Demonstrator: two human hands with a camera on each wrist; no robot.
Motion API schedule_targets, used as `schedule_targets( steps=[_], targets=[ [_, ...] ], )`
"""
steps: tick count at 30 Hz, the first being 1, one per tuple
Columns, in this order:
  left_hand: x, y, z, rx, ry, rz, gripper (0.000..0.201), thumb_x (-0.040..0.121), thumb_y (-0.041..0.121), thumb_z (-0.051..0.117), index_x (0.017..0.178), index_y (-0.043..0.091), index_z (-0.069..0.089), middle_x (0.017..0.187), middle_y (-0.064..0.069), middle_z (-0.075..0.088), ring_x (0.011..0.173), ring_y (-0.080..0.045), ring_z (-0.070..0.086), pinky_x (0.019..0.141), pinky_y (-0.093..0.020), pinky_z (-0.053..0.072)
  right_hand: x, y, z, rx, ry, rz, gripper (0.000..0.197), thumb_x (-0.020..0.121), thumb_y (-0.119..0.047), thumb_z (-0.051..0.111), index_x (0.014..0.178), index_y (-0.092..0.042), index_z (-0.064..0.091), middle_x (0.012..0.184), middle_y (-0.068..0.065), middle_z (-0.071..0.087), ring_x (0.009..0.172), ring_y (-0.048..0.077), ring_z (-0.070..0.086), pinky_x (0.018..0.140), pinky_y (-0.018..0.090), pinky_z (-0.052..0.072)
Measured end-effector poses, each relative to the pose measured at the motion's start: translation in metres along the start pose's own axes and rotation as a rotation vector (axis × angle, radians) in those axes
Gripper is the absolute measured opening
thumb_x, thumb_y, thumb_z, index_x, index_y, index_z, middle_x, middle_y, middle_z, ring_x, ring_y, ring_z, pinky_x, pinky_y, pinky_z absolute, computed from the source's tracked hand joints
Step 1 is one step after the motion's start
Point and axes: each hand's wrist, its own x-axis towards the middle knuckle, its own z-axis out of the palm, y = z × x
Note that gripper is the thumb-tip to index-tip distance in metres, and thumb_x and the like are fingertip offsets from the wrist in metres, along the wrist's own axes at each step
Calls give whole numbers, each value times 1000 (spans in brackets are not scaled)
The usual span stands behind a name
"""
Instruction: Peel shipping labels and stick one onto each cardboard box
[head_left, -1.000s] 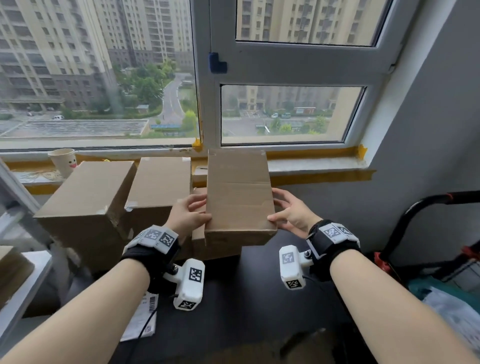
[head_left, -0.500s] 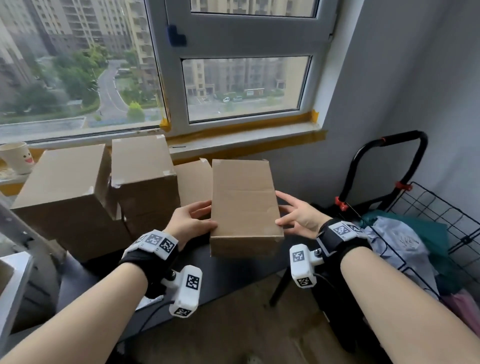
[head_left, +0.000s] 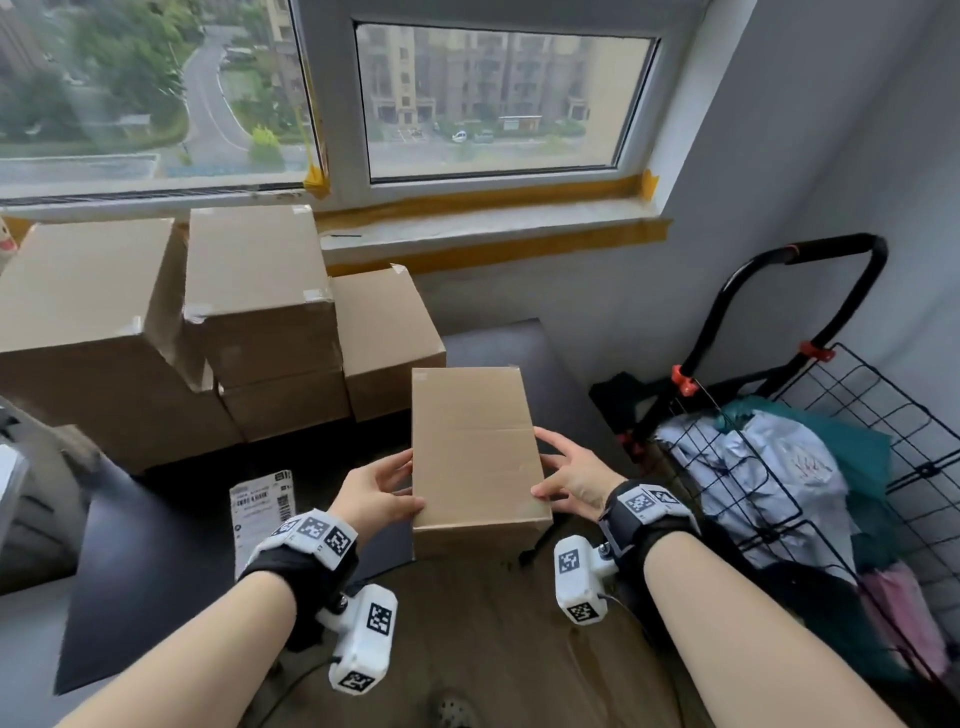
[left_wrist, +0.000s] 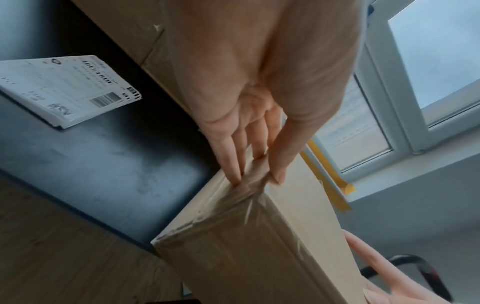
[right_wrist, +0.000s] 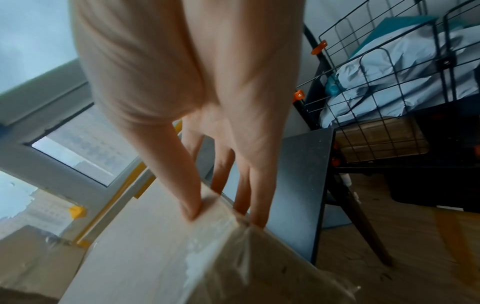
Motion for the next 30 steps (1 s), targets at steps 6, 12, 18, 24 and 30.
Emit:
schedule_targets(
  steps=[6,12,18,24,30],
  targets=[
    [14,-9,7,5,49,-50,75,75,-27,52,140,8,39,142,-11,47,130,-26,46,98,-37,46,29,4,-1,-53,-6,18,90,73,32,44,142,-25,37,136,11,53,123,33,51,93,44,48],
    [30,-10,14,-13,110,-41,77,74,-32,46,141,4,36,145,-12,41,135,-25,40,104,-34,40,47,3,-4,-142,7,-17,92,71,26,52,145,-25,33,142,9,48,130,28,46,104,48,43],
    [36,-7,15,66,105,-19,76,75,-26,52,142,7,34,147,-11,40,134,-27,41,104,-37,42,56,-5,-6,-317,28,-36,91,71,19,63,145,-23,31,140,10,49,130,28,46,105,48,43],
    [27,12,6,713,275,87,51,89,19,58,138,19,44,139,-7,51,126,-26,50,105,-37,42,42,-29,7,-923,120,-206,64,85,-16,62,143,-17,36,147,2,41,134,22,40,107,30,33],
    [2,33,-35,1154,351,191,40,96,29,42,133,18,47,139,0,49,126,-21,47,101,-37,43,42,-53,62,-1204,81,-388,43,95,-23,45,138,-16,43,145,2,43,132,22,41,110,39,35]
  ],
)
